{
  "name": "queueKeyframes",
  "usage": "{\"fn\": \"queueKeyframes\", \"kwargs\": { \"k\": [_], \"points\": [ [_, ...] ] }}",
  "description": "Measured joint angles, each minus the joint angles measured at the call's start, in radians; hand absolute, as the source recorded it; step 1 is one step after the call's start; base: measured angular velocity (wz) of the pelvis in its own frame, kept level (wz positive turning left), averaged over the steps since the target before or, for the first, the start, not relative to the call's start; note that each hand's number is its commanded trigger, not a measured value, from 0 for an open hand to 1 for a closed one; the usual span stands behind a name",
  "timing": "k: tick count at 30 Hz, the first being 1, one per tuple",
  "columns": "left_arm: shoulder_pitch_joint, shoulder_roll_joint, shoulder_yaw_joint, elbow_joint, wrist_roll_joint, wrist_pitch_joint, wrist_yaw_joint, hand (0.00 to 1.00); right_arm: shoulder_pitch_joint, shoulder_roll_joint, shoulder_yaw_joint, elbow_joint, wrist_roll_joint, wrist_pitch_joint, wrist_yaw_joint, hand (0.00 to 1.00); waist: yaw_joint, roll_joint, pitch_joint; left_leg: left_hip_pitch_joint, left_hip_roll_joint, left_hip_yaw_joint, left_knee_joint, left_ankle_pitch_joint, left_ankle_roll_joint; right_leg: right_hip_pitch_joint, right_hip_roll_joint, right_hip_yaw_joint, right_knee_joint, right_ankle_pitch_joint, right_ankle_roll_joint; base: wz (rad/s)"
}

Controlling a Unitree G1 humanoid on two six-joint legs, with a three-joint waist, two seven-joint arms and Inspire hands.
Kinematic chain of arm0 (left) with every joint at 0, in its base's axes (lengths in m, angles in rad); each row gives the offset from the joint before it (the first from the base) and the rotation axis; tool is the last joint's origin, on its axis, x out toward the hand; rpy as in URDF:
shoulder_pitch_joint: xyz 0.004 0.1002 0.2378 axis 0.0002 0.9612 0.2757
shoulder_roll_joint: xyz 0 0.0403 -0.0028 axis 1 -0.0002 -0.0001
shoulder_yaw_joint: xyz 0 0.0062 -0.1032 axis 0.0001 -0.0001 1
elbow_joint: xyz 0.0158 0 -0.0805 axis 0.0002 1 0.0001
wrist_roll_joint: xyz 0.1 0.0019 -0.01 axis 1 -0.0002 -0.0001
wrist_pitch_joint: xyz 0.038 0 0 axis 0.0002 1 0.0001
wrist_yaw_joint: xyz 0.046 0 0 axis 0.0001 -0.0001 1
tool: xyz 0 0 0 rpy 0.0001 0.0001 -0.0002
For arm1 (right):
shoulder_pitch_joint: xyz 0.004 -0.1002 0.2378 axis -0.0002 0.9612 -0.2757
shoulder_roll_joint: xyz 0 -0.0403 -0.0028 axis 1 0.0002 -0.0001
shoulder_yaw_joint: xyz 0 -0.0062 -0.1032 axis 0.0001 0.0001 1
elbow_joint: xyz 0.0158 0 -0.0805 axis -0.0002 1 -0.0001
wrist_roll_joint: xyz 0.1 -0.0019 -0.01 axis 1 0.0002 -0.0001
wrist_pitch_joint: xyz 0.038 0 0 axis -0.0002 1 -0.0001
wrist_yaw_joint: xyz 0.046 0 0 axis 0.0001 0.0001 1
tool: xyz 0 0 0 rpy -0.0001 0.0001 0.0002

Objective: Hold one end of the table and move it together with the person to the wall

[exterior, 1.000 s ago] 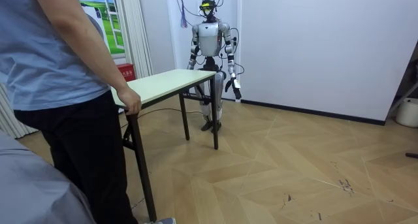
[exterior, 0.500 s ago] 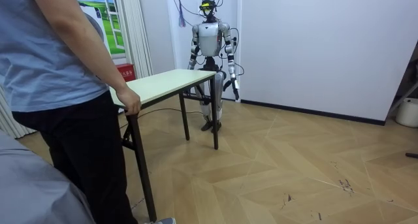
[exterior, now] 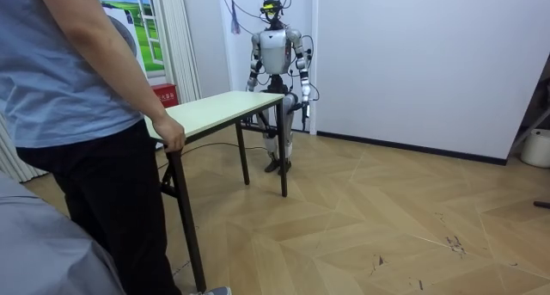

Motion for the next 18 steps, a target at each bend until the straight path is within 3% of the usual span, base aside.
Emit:
{"fn": "queueKeyframes", "kwargs": {
  "k": [3,12,15,18],
  "points": [
    [0.006,-0.002,-0.056,-0.034,-0.100,0.013,-0.045,0.00,0.033,0.002,0.043,-0.073,0.081,0.019,0.033,0.00,0.012,0.004,-0.0017,-0.002,0.000,0.000,0.000,0.000,0.000,0.000,0.000,0.000,-0.002,0.000,0.000,0.00],
    [0.070,0.008,-0.240,-0.287,-0.530,0.043,-0.089,0.00,0.121,0.013,0.196,-0.401,0.412,0.065,0.071,0.00,0.019,-0.007,0.0163,-0.008,0.000,-0.002,-0.004,-0.001,0.000,-0.005,-0.001,0.000,0.000,0.000,0.000,0.01],
    [0.095,0.008,-0.289,-0.388,-0.663,0.047,-0.095,0.00,0.128,0.013,0.238,-0.478,0.532,0.070,0.086,0.00,0.020,-0.005,0.0162,-0.014,0.000,-0.002,-0.003,-0.001,0.000,-0.014,-0.001,-0.001,0.006,-0.001,0.002,0.00],
    [0.101,0.006,-0.325,-0.458,-0.705,0.048,-0.129,0.00,0.124,0.010,0.280,-0.538,0.598,0.069,0.101,0.00,0.021,-0.010,0.0119,-0.017,0.001,-0.001,0.004,0.000,0.000,-0.022,-0.002,-0.001,0.017,-0.002,0.003,0.00]
  ]
}}
